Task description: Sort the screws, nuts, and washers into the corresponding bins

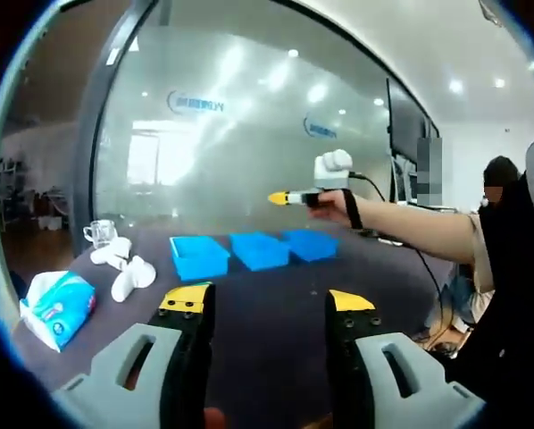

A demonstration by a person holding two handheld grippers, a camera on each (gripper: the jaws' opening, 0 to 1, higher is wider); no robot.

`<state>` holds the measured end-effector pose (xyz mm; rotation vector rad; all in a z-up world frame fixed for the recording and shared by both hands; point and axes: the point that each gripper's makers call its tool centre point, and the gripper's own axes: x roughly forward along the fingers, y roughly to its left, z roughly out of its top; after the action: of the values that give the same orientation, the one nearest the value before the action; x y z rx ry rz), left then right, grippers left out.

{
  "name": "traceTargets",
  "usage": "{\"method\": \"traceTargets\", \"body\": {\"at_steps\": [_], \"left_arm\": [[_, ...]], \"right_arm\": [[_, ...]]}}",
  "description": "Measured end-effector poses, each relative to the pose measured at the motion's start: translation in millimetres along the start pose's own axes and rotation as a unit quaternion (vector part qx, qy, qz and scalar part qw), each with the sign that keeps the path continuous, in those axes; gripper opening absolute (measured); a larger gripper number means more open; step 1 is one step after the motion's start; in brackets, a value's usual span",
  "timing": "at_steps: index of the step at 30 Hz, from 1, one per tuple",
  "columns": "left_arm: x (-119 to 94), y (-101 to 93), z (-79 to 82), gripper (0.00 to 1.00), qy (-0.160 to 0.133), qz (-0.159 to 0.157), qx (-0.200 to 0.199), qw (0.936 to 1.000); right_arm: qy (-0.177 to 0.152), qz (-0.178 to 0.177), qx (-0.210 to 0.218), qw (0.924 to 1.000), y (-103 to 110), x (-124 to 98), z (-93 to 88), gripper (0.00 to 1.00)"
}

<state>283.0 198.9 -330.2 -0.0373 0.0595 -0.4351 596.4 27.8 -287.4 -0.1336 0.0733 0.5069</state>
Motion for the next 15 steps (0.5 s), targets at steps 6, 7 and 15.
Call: {"method": "traceTargets", "body": {"at_steps": [6, 7, 15], "left_arm": [[-1.8, 0.8, -1.0, 0.48, 0.001, 0.002, -0.003, 1.0000], [-2.1, 1.1, -1.0, 0.48, 0.001, 0.003, -0.004, 1.0000], [-2.3, 0.9, 0.6, 0.48, -0.001, 0.003, -0.006, 1.0000]], "right_arm": [[0.017, -0.011, -0.003, 0.9998, -4.0, 13.5, -9.0, 0.02], [0.019, -0.013, -0.003, 0.9997, -5.3, 15.1, -10.7, 0.02], [0.032, -0.023, -0.017, 0.9991, -7.9, 12.8, -21.5, 0.18]]}}
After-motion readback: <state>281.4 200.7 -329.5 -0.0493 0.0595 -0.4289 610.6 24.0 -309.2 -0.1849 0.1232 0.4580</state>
